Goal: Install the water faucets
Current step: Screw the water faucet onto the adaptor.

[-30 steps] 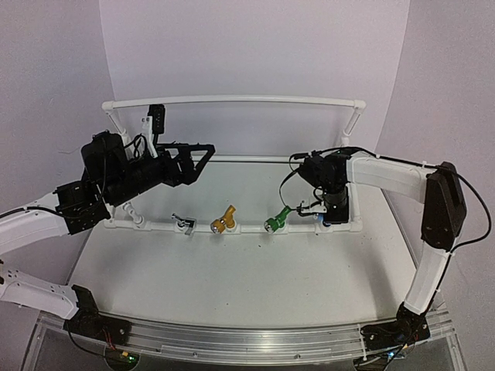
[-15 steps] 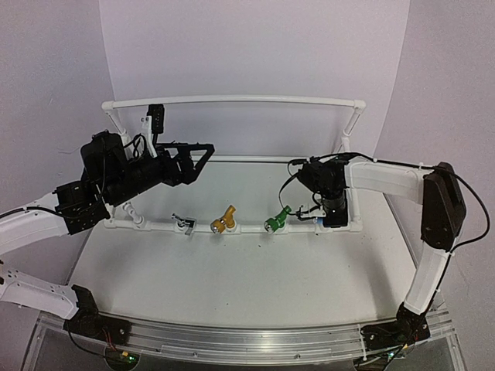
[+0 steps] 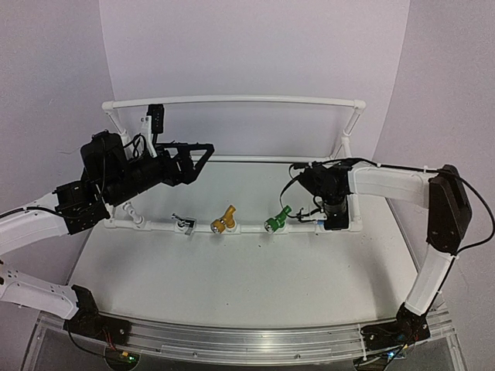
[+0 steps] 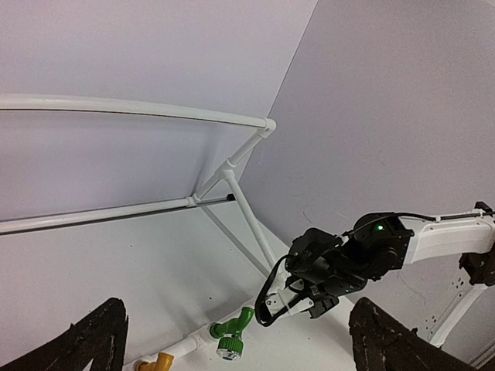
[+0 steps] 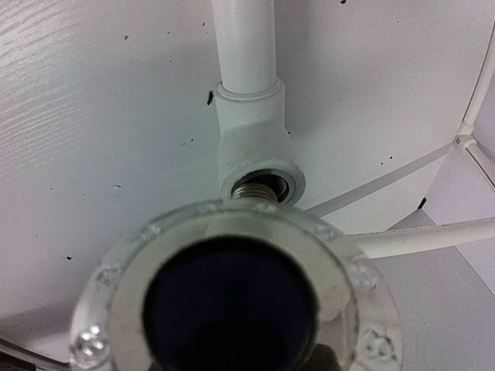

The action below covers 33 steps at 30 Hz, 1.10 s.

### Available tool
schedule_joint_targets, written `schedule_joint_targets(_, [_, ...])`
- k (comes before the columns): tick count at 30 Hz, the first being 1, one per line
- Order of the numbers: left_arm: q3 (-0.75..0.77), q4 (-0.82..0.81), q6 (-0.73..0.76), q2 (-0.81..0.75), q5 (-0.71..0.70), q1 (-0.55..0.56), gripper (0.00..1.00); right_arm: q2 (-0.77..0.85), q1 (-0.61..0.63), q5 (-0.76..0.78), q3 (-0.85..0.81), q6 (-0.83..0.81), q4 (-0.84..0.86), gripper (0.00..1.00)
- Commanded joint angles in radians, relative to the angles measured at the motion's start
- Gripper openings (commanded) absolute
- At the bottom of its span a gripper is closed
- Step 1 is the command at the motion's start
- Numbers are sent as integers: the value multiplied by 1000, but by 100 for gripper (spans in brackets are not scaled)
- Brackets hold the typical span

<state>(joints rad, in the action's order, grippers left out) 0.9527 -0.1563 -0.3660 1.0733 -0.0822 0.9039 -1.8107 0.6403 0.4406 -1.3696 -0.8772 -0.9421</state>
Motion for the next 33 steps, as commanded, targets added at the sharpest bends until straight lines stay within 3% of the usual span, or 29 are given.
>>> schedule_joint_targets(1, [-1, -3, 15, -20, -14, -5, 100, 36, -7, 17, 45, -14, 116, 0])
schedule_joint_targets(12, [6, -7, 14, -11, -10, -5, 100, 112, -5, -86, 75, -62, 135, 0])
schedule_joint_targets(27, [15, 3, 15, -11, -9, -5, 100, 118, -5, -8, 196, -111, 178, 0])
schedule_joint_targets(33, [9, 3, 16, -17, -13, -5, 100, 149, -5, -29, 149, -96, 202, 0])
